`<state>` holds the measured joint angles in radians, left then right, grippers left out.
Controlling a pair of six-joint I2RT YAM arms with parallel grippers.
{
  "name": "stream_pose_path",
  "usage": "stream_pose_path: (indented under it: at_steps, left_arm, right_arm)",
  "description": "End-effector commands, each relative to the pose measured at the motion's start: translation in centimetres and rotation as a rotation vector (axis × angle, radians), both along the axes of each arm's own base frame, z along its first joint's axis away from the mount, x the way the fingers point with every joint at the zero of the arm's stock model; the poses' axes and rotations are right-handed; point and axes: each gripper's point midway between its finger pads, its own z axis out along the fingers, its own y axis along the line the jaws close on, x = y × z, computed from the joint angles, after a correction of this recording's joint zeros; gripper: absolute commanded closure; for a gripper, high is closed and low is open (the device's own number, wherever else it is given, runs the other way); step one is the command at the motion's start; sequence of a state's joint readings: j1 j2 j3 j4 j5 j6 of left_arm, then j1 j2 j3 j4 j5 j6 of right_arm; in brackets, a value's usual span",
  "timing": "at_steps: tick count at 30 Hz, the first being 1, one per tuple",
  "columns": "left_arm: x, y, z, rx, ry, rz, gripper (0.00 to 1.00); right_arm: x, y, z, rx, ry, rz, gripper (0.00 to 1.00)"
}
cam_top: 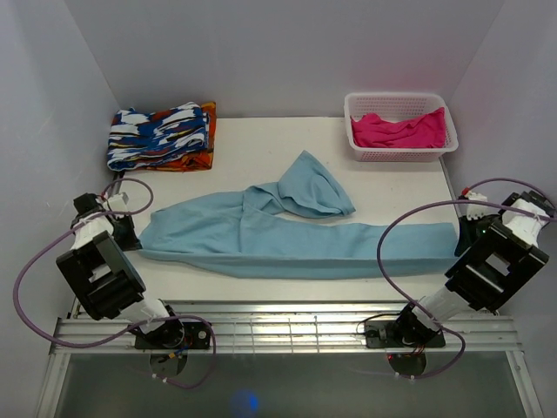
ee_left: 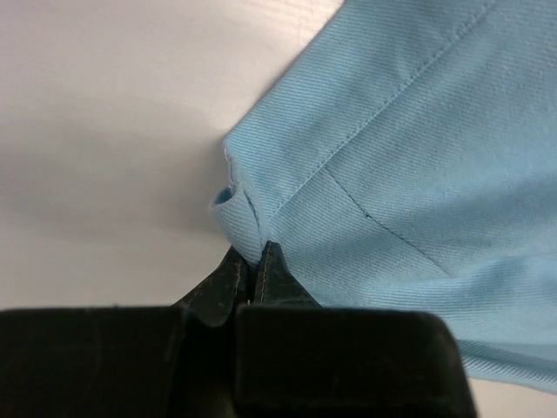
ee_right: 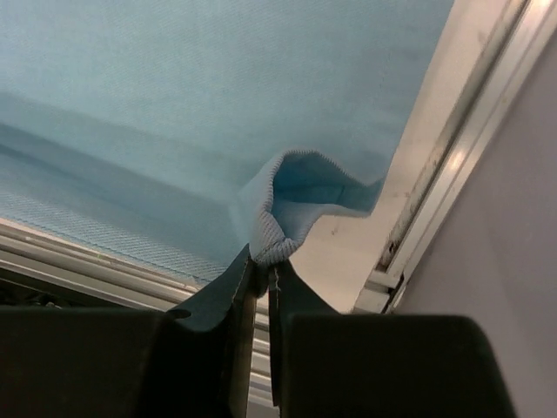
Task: Fold and stack the trousers
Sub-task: Flatten the trousers out
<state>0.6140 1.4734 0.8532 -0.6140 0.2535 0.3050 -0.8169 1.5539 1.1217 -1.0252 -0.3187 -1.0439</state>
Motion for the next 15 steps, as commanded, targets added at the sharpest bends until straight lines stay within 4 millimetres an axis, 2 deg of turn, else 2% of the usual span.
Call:
stream_pose_path:
  at_steps: [1,2,3,5,6,9,11,12,13,15]
  left_arm:
    - [3.5,3.0,1.8,0.035,-0.092,0.036,1.00]
    - [4.2,3.1,2.0,0.007,-0.095,0.072,1.00]
    - [5.6,4.2,3.4,0.016,-0.116,0.089,1.00]
    - [6.4,5.7,3.2,0.004,-0.109,0.127,1.00]
    - [6.9,6.8,4.1,0.022,-0.130,0.133,1.00]
    - [5.8,9.2,3.9,0.055,-0.127,0.145,1.00]
    - [4.2,9.8,3.1,0.047,-0.105,0.149,1.00]
    - [3.9,9.5,3.0,0.045,-0.110,0.104,1.00]
    - [2.8,8.9,2.1,0.029,-0.090,0.092,1.00]
    - [2.2,8.3,2.3,0.039,-0.103,0.057,1.00]
  right_arm:
    - [5.4,1.1,2.1,-0.020,-0.102,0.068,0.92]
    - [6.7,1.7,2.9,-0.004,-0.117,0.041,0.92]
    - [9.7,2.0,4.8,-0.006,-0.177,0.063,0.92]
    - [11.8,2.4,6.6,0.015,-0.200,0.061,0.92]
    - [13.6,2.0,7.8,0.008,-0.216,0.073,0.92]
    - [13.2,1.3,7.8,-0.013,-0.182,0.094,0.92]
    - [11.6,1.3,6.2,-0.030,-0.142,0.131,0.92]
    - [10.5,0.9,6.1,-0.064,-0.139,0.164,0.92]
    - [8.7,1.6,4.4,-0.042,-0.093,0.183,0.92]
    - [6.5,1.8,3.6,-0.062,-0.062,0.213,0.92]
